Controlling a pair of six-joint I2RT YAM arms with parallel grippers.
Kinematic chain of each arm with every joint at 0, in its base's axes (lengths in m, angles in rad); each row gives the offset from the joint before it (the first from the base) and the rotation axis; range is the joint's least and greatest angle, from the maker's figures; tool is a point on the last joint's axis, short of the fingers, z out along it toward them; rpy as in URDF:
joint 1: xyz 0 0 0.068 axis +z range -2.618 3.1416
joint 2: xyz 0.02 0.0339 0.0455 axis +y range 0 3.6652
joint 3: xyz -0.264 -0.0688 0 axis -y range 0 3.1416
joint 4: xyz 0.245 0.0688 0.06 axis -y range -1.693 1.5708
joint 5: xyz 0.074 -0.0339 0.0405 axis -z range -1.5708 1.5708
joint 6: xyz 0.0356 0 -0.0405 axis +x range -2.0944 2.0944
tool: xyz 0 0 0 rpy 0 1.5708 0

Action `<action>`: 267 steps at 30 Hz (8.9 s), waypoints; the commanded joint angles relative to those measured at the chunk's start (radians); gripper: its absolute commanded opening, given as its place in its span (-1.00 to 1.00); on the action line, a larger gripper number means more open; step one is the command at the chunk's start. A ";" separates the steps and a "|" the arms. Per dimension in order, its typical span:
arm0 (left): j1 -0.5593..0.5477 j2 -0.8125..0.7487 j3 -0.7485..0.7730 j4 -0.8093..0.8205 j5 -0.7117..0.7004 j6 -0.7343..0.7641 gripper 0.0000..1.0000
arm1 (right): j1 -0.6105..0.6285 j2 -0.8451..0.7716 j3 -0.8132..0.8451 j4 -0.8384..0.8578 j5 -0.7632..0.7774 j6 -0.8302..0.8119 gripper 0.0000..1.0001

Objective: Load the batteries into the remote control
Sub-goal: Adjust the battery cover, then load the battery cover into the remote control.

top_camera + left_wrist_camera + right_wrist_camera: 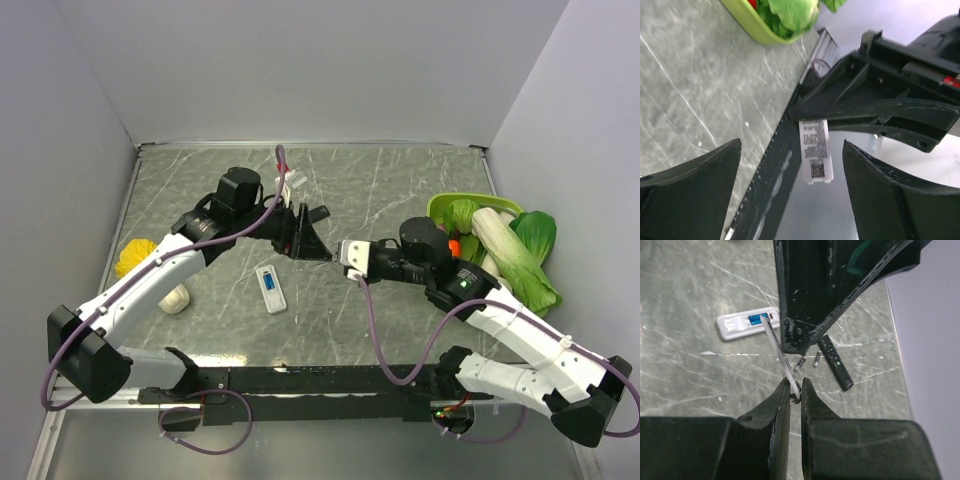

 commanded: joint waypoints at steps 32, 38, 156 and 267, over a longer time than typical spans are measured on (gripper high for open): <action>-0.024 0.093 0.056 -0.065 0.170 0.004 -0.27 | 0.085 0.090 0.044 0.050 0.055 -0.246 -1.00; -0.022 0.085 0.042 -0.057 0.184 0.003 -0.64 | 0.083 0.099 0.044 0.057 0.052 -0.255 -1.00; -0.396 0.347 -0.429 0.047 -1.838 -0.747 -0.97 | -0.170 0.050 -0.149 0.185 0.141 0.817 0.99; 0.063 -0.039 -0.378 -0.093 -1.042 -0.566 -0.43 | -0.193 0.153 -0.106 0.196 0.020 0.880 0.99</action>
